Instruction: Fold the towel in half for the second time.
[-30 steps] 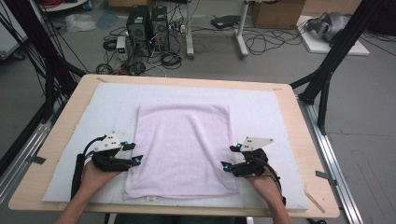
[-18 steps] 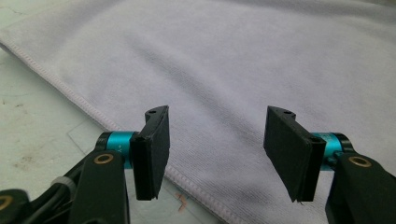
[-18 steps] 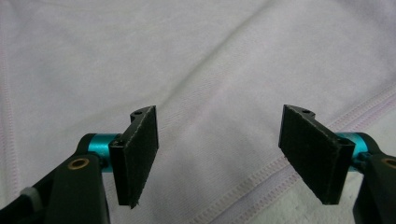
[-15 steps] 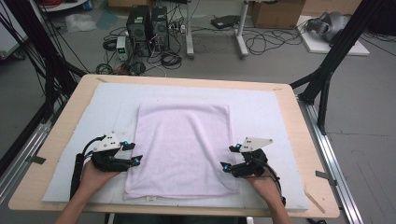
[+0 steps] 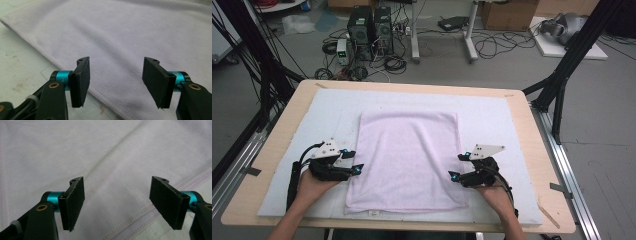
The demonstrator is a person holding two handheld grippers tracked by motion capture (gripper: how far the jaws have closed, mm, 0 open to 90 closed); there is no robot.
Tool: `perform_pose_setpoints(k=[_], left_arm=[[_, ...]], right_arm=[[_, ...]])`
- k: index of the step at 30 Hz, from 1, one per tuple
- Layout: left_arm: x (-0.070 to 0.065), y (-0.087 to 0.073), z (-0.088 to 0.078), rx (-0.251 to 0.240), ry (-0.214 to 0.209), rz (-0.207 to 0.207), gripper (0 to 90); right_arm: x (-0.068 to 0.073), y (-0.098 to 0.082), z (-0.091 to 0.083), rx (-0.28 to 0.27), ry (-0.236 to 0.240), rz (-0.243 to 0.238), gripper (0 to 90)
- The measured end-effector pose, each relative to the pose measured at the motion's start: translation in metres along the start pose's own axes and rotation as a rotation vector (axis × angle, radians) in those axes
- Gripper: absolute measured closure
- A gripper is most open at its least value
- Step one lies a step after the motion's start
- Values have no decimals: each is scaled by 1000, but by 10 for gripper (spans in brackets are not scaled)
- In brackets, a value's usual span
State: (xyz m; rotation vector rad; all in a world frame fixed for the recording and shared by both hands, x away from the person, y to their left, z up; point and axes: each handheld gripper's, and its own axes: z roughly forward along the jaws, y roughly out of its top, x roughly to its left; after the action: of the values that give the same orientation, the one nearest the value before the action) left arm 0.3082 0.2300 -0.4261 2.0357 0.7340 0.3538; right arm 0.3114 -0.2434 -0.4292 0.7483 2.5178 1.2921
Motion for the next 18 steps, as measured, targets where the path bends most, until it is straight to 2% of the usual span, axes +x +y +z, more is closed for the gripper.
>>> perform_pose_setpoints(k=[4,6,8,13,16,18], left_arm=[[10,6,5,-6,-19,-13,420],[16,10,6,-1,-14,-20,429],[23,14,5,-19,-4,-30,440],[41,25,11,-29,16,-46,459],[50,31,20,-1,9,-45,479],[56,36,23,-4,11,-46,492]], right_arm=[[-11,6,5,11,6,20,271],[-18,10,8,8,2,30,272],[-26,16,9,13,-2,39,273],[-43,32,13,19,-12,39,277],[-55,42,15,22,-32,41,283],[-63,49,17,28,-37,44,285]])
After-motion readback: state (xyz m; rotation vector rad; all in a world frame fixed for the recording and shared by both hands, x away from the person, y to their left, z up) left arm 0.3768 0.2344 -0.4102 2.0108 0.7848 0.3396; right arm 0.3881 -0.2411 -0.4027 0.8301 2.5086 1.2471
